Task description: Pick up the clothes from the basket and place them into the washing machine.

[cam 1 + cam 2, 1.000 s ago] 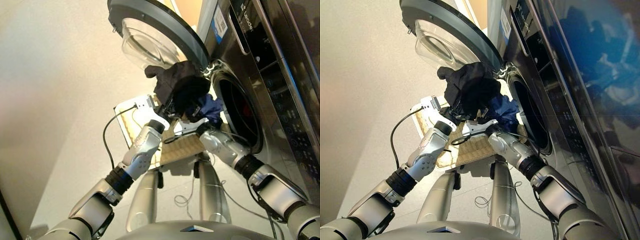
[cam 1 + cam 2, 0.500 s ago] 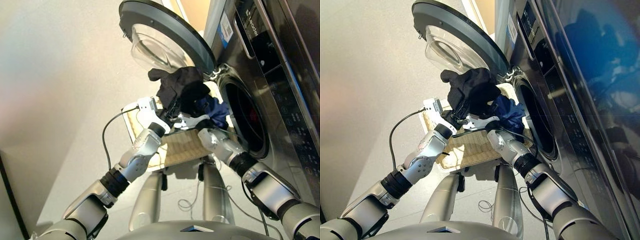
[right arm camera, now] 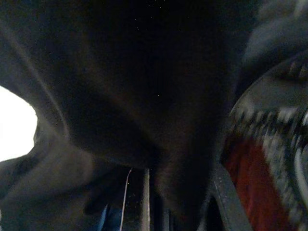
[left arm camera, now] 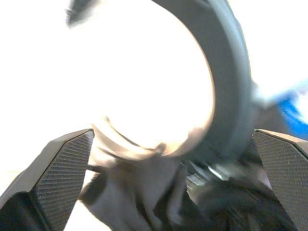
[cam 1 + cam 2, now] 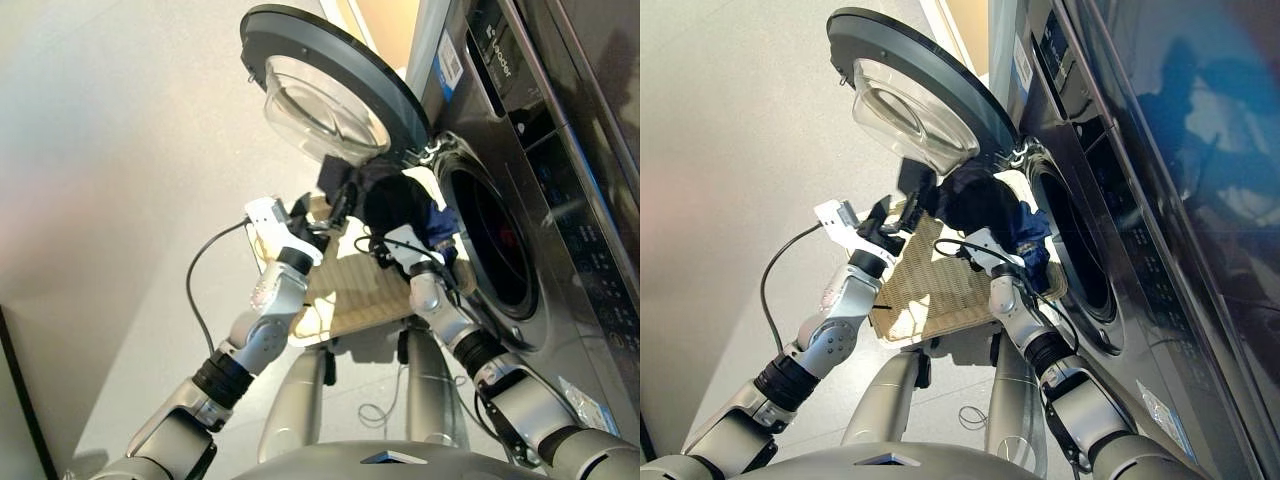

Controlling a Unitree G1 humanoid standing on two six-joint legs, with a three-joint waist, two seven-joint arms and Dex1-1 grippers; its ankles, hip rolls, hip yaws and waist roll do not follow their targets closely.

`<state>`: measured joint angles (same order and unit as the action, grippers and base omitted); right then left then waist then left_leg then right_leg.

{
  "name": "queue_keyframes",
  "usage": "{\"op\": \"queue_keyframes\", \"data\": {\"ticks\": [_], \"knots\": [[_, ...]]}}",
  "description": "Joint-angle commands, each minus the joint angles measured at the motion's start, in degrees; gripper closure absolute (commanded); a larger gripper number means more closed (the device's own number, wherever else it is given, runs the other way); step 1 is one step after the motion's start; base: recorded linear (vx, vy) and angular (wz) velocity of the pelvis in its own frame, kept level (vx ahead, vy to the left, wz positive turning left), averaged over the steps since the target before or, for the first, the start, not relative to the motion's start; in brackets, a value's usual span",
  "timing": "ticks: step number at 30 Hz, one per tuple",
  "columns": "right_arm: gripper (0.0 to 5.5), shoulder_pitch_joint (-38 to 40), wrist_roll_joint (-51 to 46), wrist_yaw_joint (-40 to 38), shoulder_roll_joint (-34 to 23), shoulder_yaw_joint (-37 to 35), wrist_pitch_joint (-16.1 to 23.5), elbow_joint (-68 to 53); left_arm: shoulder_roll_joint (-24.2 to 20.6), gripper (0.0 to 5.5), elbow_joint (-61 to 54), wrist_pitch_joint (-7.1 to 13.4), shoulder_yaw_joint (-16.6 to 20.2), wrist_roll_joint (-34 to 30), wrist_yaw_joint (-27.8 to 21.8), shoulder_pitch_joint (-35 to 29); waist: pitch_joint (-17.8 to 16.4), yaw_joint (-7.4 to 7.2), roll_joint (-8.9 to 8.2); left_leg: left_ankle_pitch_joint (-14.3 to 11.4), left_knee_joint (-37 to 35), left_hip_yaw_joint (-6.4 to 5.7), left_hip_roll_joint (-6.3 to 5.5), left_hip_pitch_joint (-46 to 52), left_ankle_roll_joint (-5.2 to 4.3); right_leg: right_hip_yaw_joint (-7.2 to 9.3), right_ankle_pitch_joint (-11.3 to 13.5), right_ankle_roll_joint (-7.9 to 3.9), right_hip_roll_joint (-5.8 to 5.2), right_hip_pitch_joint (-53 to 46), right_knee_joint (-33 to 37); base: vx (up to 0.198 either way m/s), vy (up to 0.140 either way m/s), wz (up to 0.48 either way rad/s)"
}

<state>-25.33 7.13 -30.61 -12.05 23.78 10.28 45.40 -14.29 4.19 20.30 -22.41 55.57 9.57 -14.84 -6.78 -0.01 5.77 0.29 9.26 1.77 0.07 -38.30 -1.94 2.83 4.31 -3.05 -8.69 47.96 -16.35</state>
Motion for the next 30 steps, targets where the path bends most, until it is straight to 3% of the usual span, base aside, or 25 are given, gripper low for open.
{"op": "queue_keyframes", "data": {"ticks": [1,3,8,13,15,18,23,30], "knots": [[5.50,-1.52,-2.31,-1.05,0.32,-1.49,3.24,-3.80,-1.87,0.00,-1.90,4.66,4.25,-5.10,1.58,0.30,-0.42,-0.25,-0.58,-3.97,5.65,0.15,0.23,-0.72,-0.29,-0.75,-0.47,-5.13,-0.98,-5.42,5.34,0.000,0.000,0.000],[5.50,-1.86,-3.36,-0.04,-0.25,-2.38,3.48,-3.08,-0.55,0.00,2.24,4.67,6.56,-8.37,2.95,0.91,-0.45,-0.05,-0.82,-3.94,5.49,0.12,0.19,-0.78,-0.25,-0.61,-0.44,-5.13,-1.02,-5.36,5.29,0.000,0.000,0.000],[5.50,-3.95,-2.38,1.61,-1.96,-1.38,3.34,-1.61,1.07,0.00,8.86,4.04,7.23,-12.84,3.56,0.45,-0.96,0.50,-0.78,-3.59,5.17,-0.49,0.21,-1.09,-0.30,-0.16,-0.56,-5.19,-1.36,-5.12,5.14,0.000,0.000,0.000],[5.50,-5.99,-5.36,-4.19,-1.75,-7.89,4.11,0.24,2.48,0.00,17.34,2.79,7.00,-17.30,4.75,0.74,-1.49,0.74,-0.27,-3.23,4.26,-0.54,0.11,-0.91,-0.50,0.40,-0.98,-5.22,-1.68,-5.00,4.72,0.010,-0.002,0.012],[5.50,-8.27,-11.90,-5.33,-1.10,-11.69,5.68,1.32,2.29,0.00,19.62,2.36,6.44,-18.34,4.84,0.53,-1.97,1.09,0.15,-3.45,4.69,-0.58,-0.05,-1.96,-0.38,0.24,-1.29,-5.17,-1.80,-3.65,3.82,0.000,0.000,0.000],[5.50,-11.15,-16.22,-8.12,-1.92,-15.69,6.77,3.19,2.17,0.00,21.18,2.39,6.06,-18.58,5.08,0.24,-2.63,1.76,1.17,-3.37,4.56,-0.55,-0.19,-2.75,-0.31,-0.25,-1.50,-5.20,-2.15,-2.02,3.01,0.000,0.000,0.000],[5.50,-23.69,-24.94,-14.89,-9.40,-26.37,9.00,9.17,-0.19,0.00,23.50,1.54,4.43,-20.35,3.74,0.84,-3.80,4.36,5.72,-3.32,4.35,0.47,-0.52,-6.26,-0.06,-1.37,-1.79,-5.44,-3.39,3.92,0.79,-0.021,0.100,0.058],[5.50,-33.17,-30.01,-20.58,-23.03,-30.75,9.45,13.01,0.72,0.00,30.56,0.23,4.87,-20.98,4.43,-0.84,-4.82,5.02,8.37,-4.73,8.37,1.61,-0.91,-12.61,0.70,-3.87,-3.00,-5.71,-4.31,12.24,-4.90,-0.013,0.049,0.019]]}}
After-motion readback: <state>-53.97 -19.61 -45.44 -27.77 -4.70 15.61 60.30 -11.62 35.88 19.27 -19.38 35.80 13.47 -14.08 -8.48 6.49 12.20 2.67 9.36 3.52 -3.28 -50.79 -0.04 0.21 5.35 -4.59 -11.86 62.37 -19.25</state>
